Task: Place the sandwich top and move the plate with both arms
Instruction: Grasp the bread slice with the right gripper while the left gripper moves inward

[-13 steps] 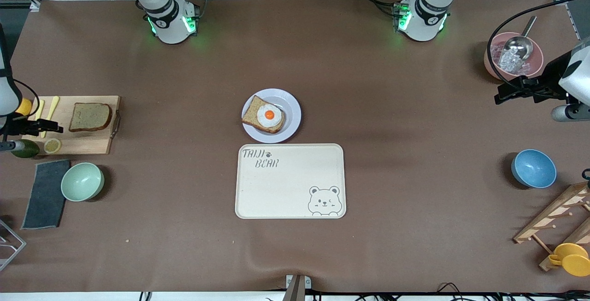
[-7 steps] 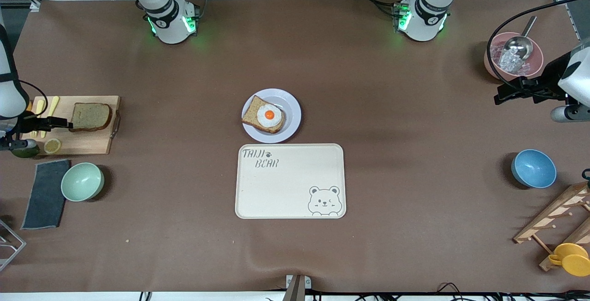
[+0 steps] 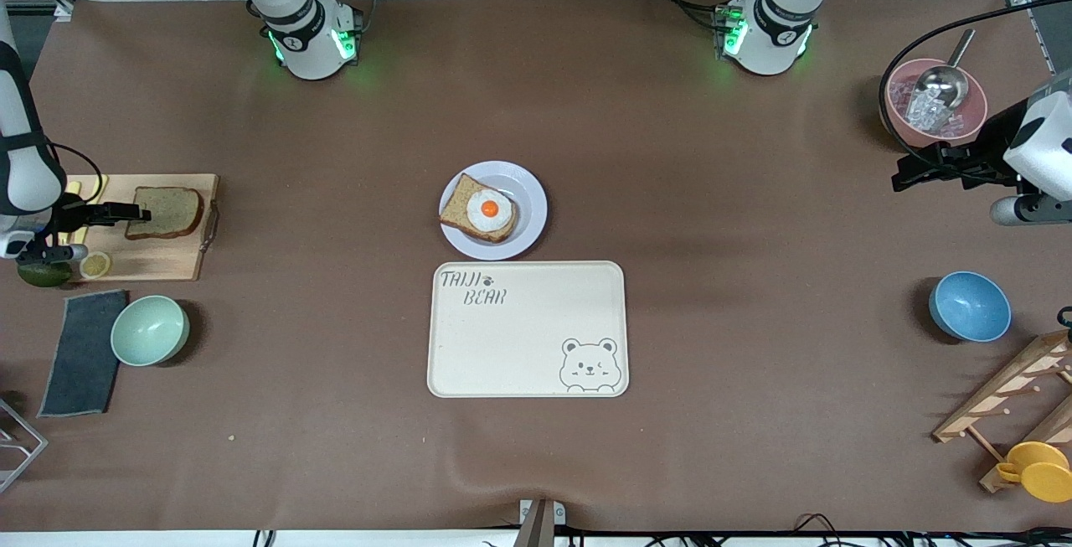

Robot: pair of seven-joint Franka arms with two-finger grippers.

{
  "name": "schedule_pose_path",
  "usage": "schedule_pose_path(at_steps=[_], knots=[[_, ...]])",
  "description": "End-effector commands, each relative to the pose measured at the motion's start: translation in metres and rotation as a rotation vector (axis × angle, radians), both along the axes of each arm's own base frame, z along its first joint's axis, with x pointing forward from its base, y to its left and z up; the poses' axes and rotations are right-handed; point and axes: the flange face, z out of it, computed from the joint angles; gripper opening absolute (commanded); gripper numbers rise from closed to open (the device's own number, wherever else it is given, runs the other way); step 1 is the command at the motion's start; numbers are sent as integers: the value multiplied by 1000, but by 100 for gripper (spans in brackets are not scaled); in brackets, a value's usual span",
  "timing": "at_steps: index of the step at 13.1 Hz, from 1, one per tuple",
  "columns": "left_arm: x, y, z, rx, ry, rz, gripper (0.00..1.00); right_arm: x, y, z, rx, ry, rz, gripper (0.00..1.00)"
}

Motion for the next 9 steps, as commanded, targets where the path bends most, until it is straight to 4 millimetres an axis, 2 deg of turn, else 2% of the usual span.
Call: schedule_pose_path(at_steps=[1, 3, 4, 5, 7, 8, 9], knots=[[0, -1, 1, -16, -12, 7, 100, -12, -3, -3, 10, 6, -22, 100], [1, 0, 0, -16, -12, 9, 100, -14, -5, -4, 11, 7, -26, 100], [1, 0, 0, -18, -13, 9, 100, -17, -9, -4, 12, 8, -36, 90], [2, -1, -3, -18, -9, 8, 100, -18, -9, -6, 17, 11, -33, 66], [2, -5, -4, -19, -10, 7, 100, -21, -10, -11, 28, 18, -26, 11], [3, -5, -4, -19, -19, 7, 100, -22, -10, -11, 29, 19, -28, 0], [4, -6, -6, -20, -19, 6, 100, -22, -11, -11, 28, 18, -28, 0]])
